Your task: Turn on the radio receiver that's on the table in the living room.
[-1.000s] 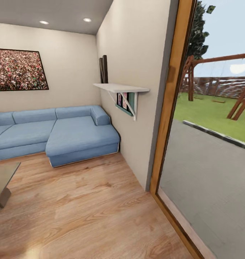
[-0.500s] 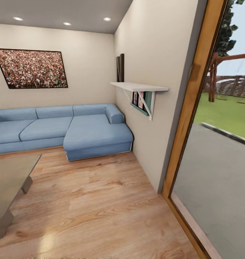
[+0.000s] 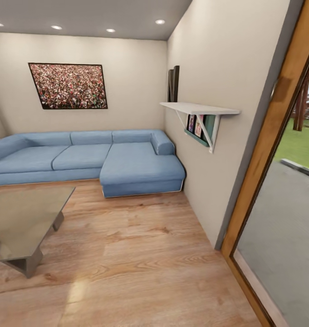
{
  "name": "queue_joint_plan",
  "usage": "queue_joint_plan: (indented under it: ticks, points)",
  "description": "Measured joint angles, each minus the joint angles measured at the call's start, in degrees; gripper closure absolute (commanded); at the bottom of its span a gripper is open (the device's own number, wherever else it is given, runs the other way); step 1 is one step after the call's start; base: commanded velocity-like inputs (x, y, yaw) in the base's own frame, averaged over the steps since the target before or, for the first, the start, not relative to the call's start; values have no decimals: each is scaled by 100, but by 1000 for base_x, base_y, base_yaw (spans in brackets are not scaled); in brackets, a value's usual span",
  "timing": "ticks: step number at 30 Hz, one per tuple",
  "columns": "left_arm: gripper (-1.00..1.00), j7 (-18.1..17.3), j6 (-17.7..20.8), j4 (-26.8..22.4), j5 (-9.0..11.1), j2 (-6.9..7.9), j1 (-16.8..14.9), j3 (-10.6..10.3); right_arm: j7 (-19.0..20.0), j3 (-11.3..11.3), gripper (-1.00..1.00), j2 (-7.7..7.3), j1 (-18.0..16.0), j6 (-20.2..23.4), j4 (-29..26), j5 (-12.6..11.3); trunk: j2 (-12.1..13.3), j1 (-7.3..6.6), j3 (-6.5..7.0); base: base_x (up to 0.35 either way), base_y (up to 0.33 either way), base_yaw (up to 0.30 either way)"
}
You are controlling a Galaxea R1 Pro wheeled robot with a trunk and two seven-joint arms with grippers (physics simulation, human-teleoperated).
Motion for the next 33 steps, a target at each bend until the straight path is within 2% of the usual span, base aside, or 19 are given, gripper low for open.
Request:
queue_joint_plan:
  ticks: [4, 8, 11, 33]
  points:
    - [-100, -11, -12, -46, 7, -7, 0, 2, -1, 3, -100, 0, 0, 0, 0, 3, 0, 0, -13, 0, 0, 270]
    - [-100, -15, -55, -354, 16, -33, -1, 36, 2, 4, -100, 0, 0, 0, 0, 4, 0, 0, -25, 0, 0, 270]
    - [-100, -16, -63, -412, 17, -40, 0, 42, 4, 5, -100, 0, 0, 0, 0, 11, 0, 0, -35, 0, 0, 270]
    - [-100, -16, -62, -409, -4, -26, 0, 18, -5, -4, -100, 0, 0, 0, 0, 5, 0, 0, -105, 0, 0, 270]
